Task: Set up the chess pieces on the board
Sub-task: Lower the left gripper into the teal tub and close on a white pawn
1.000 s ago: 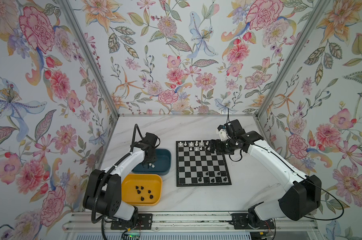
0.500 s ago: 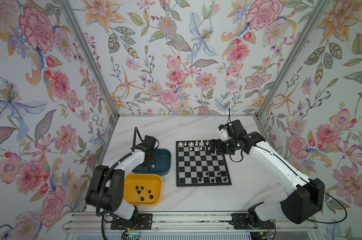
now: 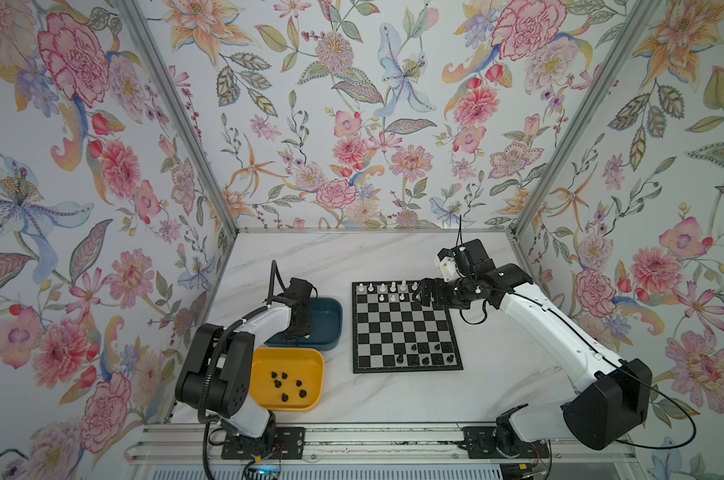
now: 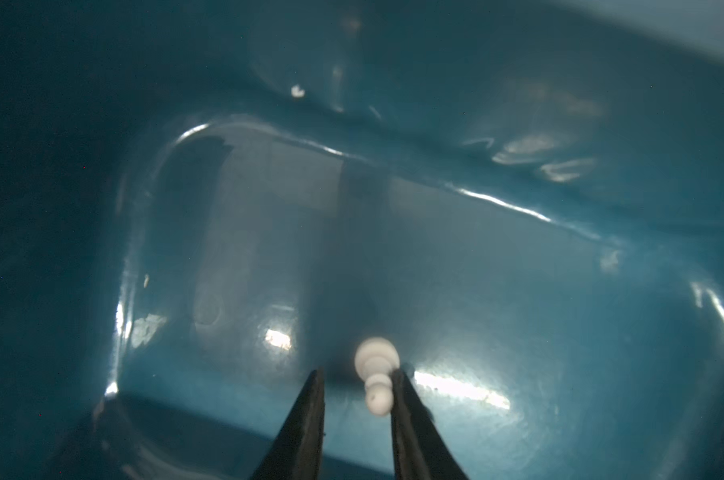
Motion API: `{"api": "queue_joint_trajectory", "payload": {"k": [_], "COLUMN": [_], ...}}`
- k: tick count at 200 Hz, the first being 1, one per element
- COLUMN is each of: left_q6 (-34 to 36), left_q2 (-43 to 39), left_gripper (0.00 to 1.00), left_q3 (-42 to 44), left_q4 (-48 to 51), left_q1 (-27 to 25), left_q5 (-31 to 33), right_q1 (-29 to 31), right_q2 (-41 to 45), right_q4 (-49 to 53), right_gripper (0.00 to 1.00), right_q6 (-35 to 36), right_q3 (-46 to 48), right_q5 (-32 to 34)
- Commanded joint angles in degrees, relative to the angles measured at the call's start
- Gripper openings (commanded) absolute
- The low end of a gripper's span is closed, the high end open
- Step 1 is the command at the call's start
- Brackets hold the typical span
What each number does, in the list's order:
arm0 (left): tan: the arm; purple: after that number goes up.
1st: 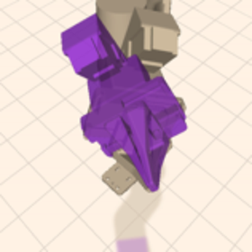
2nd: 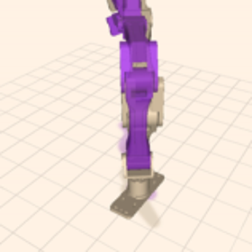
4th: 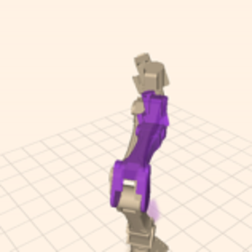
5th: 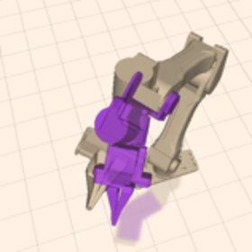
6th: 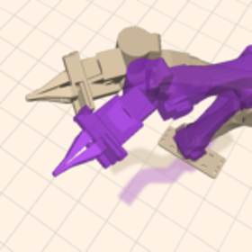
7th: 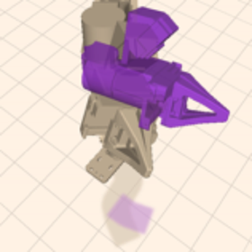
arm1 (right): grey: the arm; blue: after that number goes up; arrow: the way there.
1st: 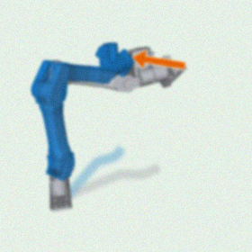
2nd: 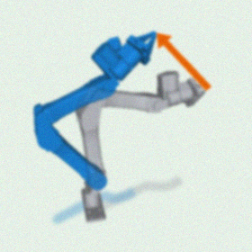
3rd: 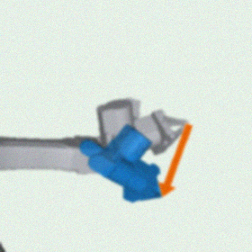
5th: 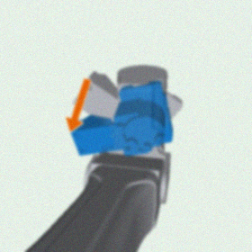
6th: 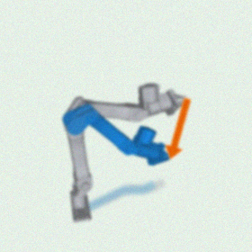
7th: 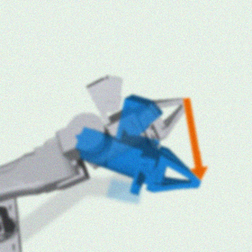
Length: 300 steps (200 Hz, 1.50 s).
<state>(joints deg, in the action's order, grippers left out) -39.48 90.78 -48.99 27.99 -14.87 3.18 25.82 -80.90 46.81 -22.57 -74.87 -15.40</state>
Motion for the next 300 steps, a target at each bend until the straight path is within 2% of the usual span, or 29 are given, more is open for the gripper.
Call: {"api": "queue_joint_trajectory", "payload": {"k": [1, 144, 209, 229, 267, 300], "left_q6": [0.55, 1.52, 1.34, 1.38, 1.77, 2.53], "left_q2": [0.47, 2.71, 3.02, 2.99, 3.35, 3.26], "left_gripper": [0.3, 0.29, 0.24, 0.21, 0.06, 0.05], "left_q3": [-0.1, -3.12, -2.82, -2.86, -4.1, -7.27], "left_q4": [-0.73, -0.83, -0.24, -0.1, 0.83, 3.17], "left_q1": [0.71, 1.05, 1.14, 1.13, 1.07, 1.14], "left_q5": [-0.03, -0.7, -0.7, -0.39, -0.07, 0.16], "right_q1": [0.39, 0.45, 0.38, 0.37, 0.38, 0.43], "right_q2": [0.4, -0.61, -1.08, -1.27, -1.79, -2.14], "right_q4": [0.02, 0.2, 0.17, 0.19, 0.15, 0.21], "right_gripper": [0.99, 0.99, 0.99, 0.99, 0.99, 0.99], "right_q6": [-0.15, -0.55, -0.52, -0.55, -0.56, -0.36], "right_q3": [0.6, -0.01, -0.06, -0.17, -0.44, -1.02], "right_q5": [0.74, 0.76, 0.79, 0.67, 0.56, 0.54]}}
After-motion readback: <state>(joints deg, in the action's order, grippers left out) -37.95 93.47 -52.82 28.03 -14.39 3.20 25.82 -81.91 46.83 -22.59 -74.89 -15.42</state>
